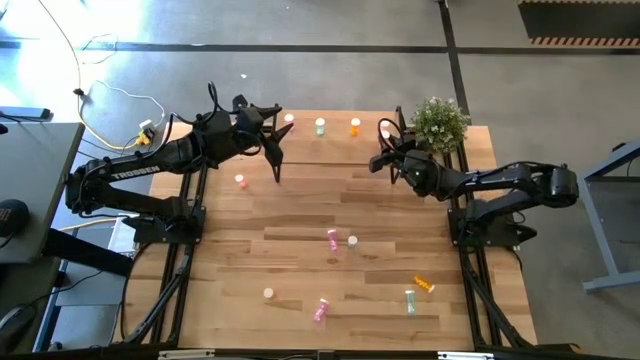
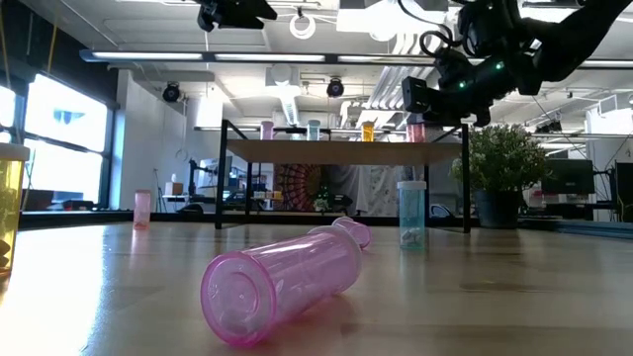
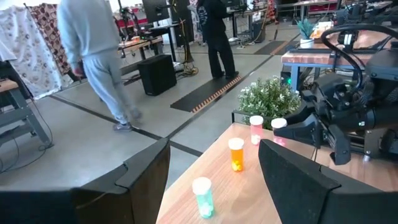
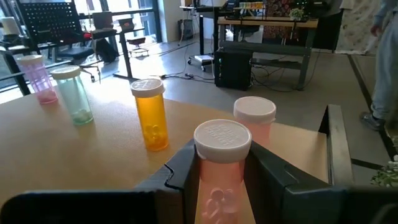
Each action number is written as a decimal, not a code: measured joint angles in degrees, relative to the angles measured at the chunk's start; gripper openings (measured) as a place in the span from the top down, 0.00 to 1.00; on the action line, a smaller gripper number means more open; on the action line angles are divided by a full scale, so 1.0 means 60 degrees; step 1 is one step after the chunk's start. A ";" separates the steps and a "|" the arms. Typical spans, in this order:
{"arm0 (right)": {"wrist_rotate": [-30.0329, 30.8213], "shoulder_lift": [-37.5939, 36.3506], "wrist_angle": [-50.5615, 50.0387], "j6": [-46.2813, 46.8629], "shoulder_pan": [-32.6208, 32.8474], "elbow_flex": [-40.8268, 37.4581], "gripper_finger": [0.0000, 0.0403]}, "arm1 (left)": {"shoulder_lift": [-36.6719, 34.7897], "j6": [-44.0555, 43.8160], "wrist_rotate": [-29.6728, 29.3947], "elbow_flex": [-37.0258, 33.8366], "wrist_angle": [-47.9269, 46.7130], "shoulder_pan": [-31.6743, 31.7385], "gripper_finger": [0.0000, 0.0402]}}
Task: Pick and place medicine bottles onto shelf by color
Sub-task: Put the bottom pink pill bottle on the shelf aligned with the other pink bottle, then put the left orange pill bottle on the shelf aligned with the other orange pill bottle
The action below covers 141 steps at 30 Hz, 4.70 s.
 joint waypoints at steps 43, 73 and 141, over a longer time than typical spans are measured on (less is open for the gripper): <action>-0.0097 -0.0346 -0.0077 0.0177 -0.0084 -0.0036 0.59 | -0.0004 0.0004 -0.0138 0.0000 0.0039 0.0000 0.41; -0.0175 -0.1277 0.0147 -0.0864 0.0749 0.1047 0.60 | -0.0622 -0.1051 0.1933 0.0004 -0.2592 -0.0175 0.41; -0.1494 -0.1366 -1.5209 0.2464 0.3395 0.9876 0.60 | 0.4797 -1.0516 0.0415 -0.0025 -0.5180 -1.0007 0.42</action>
